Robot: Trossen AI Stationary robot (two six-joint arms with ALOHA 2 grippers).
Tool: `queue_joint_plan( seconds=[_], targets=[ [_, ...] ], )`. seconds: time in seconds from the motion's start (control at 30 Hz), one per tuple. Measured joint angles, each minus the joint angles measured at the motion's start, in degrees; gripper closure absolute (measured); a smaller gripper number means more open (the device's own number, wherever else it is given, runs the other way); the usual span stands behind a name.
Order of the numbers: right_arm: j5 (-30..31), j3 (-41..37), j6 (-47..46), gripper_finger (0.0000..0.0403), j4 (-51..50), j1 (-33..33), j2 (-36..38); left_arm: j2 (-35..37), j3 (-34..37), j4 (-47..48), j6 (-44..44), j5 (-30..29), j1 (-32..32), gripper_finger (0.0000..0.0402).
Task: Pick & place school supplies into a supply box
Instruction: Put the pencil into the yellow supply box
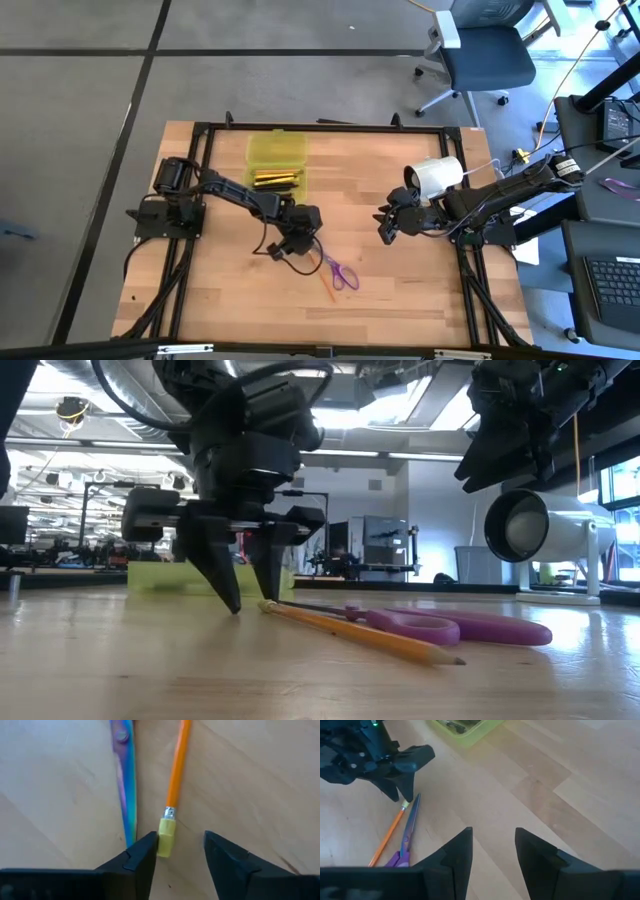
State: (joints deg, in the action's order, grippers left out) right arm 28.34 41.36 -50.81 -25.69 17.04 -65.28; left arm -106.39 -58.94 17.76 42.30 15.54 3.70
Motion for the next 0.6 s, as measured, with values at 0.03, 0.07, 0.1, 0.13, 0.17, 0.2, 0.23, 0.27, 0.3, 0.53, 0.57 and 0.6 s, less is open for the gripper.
queue_joint_plan(
  seconds=[0.03,0.07,0.1,0.13,0.17,0.2,0.23,0.27,0.3,0.53,0.57,0.6],
  targets=[
    [0.00,-0.02,-0.02,0.0251,0.00,0.00,0.00,0.00,0.00,0.00,-1.23,-0.05,-0.02,0.0251],
    [0.00,-0.02,-0.02,0.0251,0.00,0.00,0.00,0.00,0.00,0.00,-1.83,-0.15,-0.06,0.0257],
    [0.00,-0.01,-0.02,0.0251,0.00,0.00,0.00,0.00,0.00,-0.02,-2.16,-0.23,0.02,0.0262],
    [0.00,-0.01,0.00,0.0251,0.00,0.00,0.00,0.00,0.00,-0.08,-2.14,-0.32,0.36,0.0267],
    [0.00,-0.01,0.00,0.0251,0.00,0.00,0.00,0.00,0.00,-0.31,-1.99,-0.47,0.66,0.0271],
    [0.00,-0.02,0.00,0.0251,0.00,0.00,0.00,-0.01,0.01,-0.92,-1.74,-0.66,0.99,0.0275],
    [0.01,-0.02,0.00,0.0251,0.02,0.00,0.00,-0.08,0.02,-1.99,-1.65,-0.69,1.37,0.0279],
    [0.02,-0.02,0.01,0.0251,0.00,0.00,0.00,-0.09,0.03,-2.74,-1.66,-0.68,1.70,0.0283],
    [0.02,-0.02,0.00,0.0251,0.00,0.00,0.00,-0.09,0.04,-3.43,-1.76,-0.63,1.98,0.0286],
    [0.00,-0.02,-0.09,0.0251,0.05,0.00,0.00,-3.38,-0.24,-4.04,-5.62,0.63,2.48,0.0312],
    [-0.01,-0.02,-0.14,0.0251,0.18,0.00,0.00,-3.88,-0.36,-3.77,-6.00,0.72,2.48,0.0315],
    [-0.03,-0.02,-0.15,0.0251,0.28,0.00,0.00,-4.07,-0.37,-3.65,-6.15,0.87,2.48,0.0317]
  ],
)
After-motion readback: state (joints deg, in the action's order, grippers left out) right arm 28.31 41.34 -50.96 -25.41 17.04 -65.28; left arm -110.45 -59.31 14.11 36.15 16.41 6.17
